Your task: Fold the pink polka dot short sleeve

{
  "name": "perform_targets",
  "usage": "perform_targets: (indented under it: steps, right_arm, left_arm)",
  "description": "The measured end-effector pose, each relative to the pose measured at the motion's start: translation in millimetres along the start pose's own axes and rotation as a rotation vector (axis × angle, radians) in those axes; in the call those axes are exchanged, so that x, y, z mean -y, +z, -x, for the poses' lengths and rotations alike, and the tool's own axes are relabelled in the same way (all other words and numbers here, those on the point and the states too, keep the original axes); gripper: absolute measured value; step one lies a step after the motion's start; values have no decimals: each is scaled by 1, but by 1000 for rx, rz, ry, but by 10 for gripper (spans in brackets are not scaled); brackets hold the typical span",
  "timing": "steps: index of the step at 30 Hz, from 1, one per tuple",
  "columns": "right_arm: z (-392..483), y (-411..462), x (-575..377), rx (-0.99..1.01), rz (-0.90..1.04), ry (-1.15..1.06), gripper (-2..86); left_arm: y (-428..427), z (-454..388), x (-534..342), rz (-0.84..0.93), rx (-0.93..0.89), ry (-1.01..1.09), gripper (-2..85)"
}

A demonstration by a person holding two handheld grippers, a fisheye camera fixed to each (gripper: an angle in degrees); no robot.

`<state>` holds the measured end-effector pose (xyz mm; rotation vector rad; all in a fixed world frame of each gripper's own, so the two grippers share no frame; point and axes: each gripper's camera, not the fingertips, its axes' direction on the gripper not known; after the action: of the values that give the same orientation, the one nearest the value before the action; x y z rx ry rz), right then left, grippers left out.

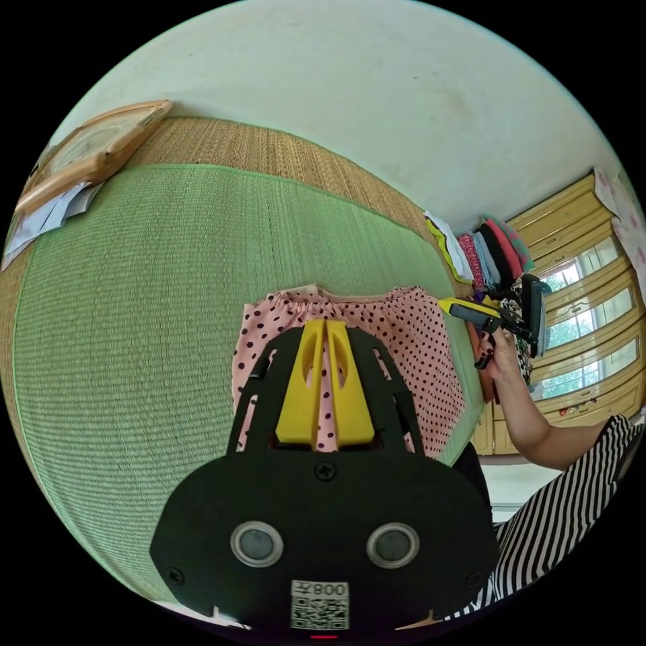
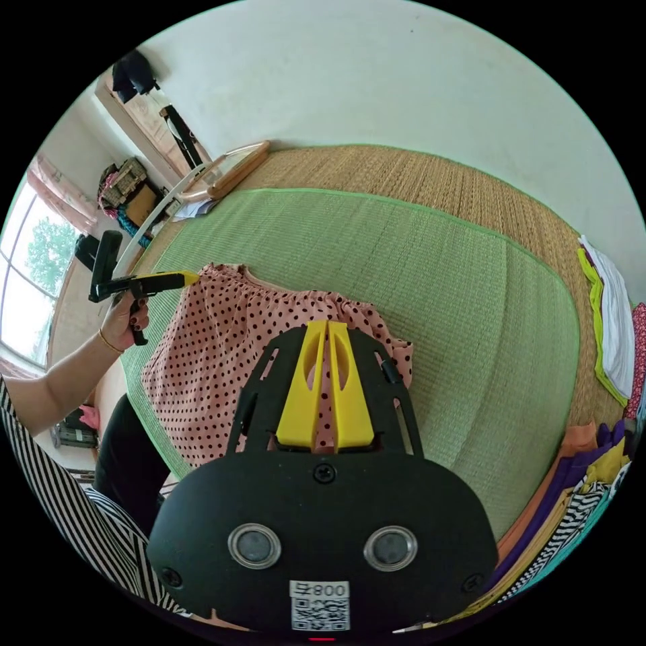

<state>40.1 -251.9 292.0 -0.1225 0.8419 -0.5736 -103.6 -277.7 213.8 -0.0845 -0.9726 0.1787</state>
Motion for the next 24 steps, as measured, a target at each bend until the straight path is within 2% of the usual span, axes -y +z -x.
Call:
perform_targets:
  steps: [5,9,15,17,19,24]
  right_arm:
    - [-25,30,1,20,101,63,2]
    - [-35,33,-8,53,103,89,2]
    - [-43,-6,-31,108,2,96,4]
    - [-45,-25,-44,133,-36,94,5]
    - [-47,-36,-54,154,-42,94,6]
    - [-41,-64,-96,146,-6,78,8]
  left_arm:
    - [22,12,1,46,47,-23,5]
    - [29,17,-7,44,23,-29,7]
    - [20,13,-27,-42,-14,6,15]
    - [26,15,-31,-20,0,1,18]
    - [34,20,-34,10,2,-22,20]
    - [22,14,-57,-68,-34,-6,26]
